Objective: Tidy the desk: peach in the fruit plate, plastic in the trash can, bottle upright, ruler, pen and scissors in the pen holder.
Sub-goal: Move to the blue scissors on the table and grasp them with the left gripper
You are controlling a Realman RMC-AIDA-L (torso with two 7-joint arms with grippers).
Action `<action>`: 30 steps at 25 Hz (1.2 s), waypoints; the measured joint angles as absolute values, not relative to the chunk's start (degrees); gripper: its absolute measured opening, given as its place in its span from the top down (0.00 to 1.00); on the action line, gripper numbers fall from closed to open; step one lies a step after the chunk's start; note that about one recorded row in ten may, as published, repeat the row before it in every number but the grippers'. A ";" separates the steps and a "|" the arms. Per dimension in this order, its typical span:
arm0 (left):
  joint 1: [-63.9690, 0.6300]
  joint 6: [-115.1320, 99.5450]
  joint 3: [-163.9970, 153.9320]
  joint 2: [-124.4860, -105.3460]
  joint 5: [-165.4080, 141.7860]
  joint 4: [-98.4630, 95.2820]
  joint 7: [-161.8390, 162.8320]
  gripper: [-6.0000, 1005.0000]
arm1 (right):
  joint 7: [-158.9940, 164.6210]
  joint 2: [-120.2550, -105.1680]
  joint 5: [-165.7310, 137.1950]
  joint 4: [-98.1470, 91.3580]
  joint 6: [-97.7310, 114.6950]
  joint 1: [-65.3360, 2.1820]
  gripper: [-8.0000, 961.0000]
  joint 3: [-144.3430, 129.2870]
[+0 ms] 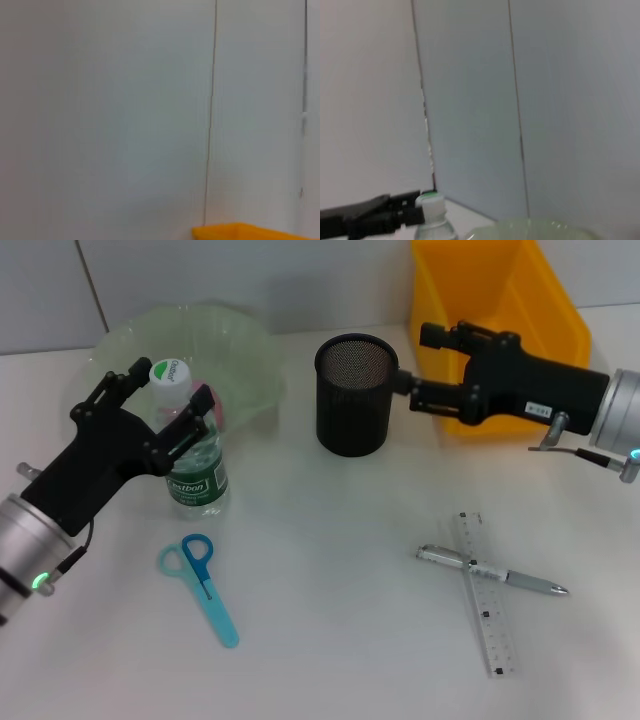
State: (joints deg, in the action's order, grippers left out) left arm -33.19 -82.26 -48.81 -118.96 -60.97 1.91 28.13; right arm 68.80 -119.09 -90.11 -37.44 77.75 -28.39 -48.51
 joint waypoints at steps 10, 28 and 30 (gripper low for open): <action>-21.07 -86.13 -63.15 -117.94 -70.54 -25.45 63.76 0.19 | 81.83 -116.93 -100.16 -43.41 87.17 -28.89 0.16 -48.40; -18.37 -88.94 -63.83 -115.41 -83.99 -38.31 79.89 0.20 | 92.26 -115.99 -112.05 -50.66 95.10 -30.38 0.16 -48.01; -18.48 -89.45 -63.84 -115.77 -87.73 -41.15 82.27 0.20 | 93.67 -115.97 -113.46 -51.86 95.95 -30.60 0.16 -48.08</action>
